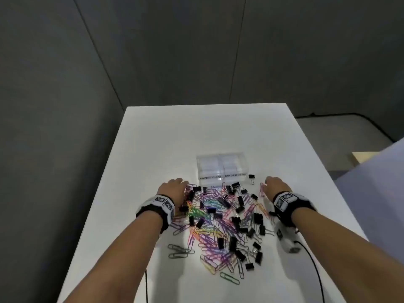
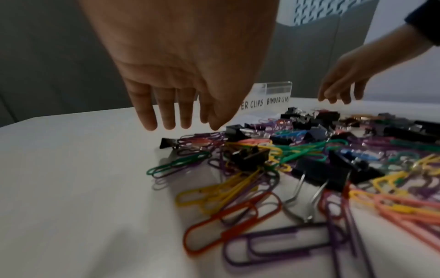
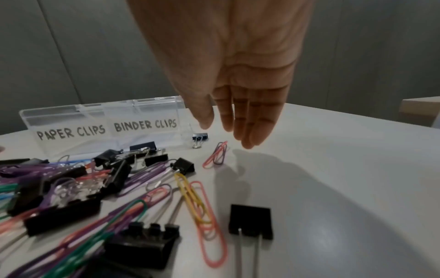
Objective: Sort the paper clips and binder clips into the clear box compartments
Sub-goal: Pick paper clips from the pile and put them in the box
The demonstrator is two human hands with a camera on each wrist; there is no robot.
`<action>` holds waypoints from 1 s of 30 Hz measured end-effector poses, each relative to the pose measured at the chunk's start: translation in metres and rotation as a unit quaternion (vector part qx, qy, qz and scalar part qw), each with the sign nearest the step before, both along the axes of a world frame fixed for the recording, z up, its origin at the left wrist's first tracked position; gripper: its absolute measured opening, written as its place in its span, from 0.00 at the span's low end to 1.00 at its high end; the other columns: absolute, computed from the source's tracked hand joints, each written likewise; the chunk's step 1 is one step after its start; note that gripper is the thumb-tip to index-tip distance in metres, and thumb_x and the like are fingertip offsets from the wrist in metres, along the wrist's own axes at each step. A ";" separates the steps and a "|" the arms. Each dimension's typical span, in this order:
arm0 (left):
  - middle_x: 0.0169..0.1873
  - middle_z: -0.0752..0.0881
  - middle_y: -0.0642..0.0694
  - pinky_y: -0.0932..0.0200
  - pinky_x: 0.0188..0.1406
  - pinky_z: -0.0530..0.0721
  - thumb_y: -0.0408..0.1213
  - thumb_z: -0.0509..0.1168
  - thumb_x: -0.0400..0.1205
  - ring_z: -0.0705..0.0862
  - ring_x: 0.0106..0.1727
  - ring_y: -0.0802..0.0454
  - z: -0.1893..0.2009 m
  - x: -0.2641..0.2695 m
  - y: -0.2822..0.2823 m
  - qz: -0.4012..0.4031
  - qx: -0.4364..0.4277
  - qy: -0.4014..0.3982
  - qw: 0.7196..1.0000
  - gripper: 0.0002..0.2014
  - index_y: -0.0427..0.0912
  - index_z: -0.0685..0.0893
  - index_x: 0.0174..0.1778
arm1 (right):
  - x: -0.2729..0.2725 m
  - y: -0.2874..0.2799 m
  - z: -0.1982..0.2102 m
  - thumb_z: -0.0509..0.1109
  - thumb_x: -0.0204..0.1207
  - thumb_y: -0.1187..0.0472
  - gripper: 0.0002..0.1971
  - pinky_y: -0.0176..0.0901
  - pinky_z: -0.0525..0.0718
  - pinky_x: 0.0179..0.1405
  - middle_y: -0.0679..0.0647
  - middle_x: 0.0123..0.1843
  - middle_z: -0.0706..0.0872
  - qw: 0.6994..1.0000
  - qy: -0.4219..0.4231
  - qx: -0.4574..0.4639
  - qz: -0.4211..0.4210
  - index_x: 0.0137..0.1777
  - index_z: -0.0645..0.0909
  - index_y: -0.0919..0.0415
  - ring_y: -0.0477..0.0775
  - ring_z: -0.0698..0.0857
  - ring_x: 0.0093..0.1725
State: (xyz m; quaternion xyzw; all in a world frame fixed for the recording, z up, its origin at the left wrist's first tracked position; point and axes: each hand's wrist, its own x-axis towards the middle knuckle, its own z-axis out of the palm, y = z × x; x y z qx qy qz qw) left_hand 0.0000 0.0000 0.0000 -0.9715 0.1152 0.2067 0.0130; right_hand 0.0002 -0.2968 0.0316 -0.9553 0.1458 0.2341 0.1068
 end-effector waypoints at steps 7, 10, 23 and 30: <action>0.65 0.76 0.41 0.50 0.54 0.80 0.34 0.57 0.84 0.80 0.62 0.41 -0.009 0.013 -0.004 -0.027 0.024 -0.006 0.999 0.17 0.43 0.74 0.70 | 0.013 0.004 -0.018 0.65 0.80 0.60 0.18 0.40 0.73 0.30 0.56 0.34 0.77 0.996 0.003 0.023 -0.088 0.29 0.68 0.64 0.56 0.76 0.31; 0.64 0.76 0.40 0.50 0.53 0.80 0.33 0.57 0.84 0.79 0.62 0.40 -0.013 0.017 -0.008 -0.019 0.018 -0.021 0.999 0.17 0.41 0.74 0.70 | 0.015 0.011 -0.023 0.64 0.79 0.64 0.17 0.42 0.74 0.36 0.58 0.31 0.75 0.996 -0.002 0.019 -0.088 0.29 0.69 0.66 0.58 0.77 0.33; 0.63 0.81 0.42 0.50 0.63 0.77 0.41 0.65 0.81 0.80 0.64 0.42 -0.010 0.015 -0.019 0.044 -0.050 0.050 0.997 0.13 0.41 0.81 0.60 | -0.004 0.017 -0.027 0.60 0.78 0.67 0.03 0.45 0.75 0.40 0.61 0.48 0.83 0.998 -0.054 0.028 0.034 0.44 0.74 0.64 0.58 0.77 0.42; 0.63 0.81 0.40 0.52 0.61 0.78 0.36 0.59 0.84 0.81 0.64 0.43 0.002 0.007 -0.016 0.045 -0.093 0.072 0.992 0.15 0.43 0.78 0.67 | -0.013 0.007 -0.020 0.55 0.80 0.70 0.14 0.42 0.74 0.40 0.64 0.46 0.84 0.989 -0.046 0.128 0.053 0.64 0.70 0.62 0.57 0.79 0.40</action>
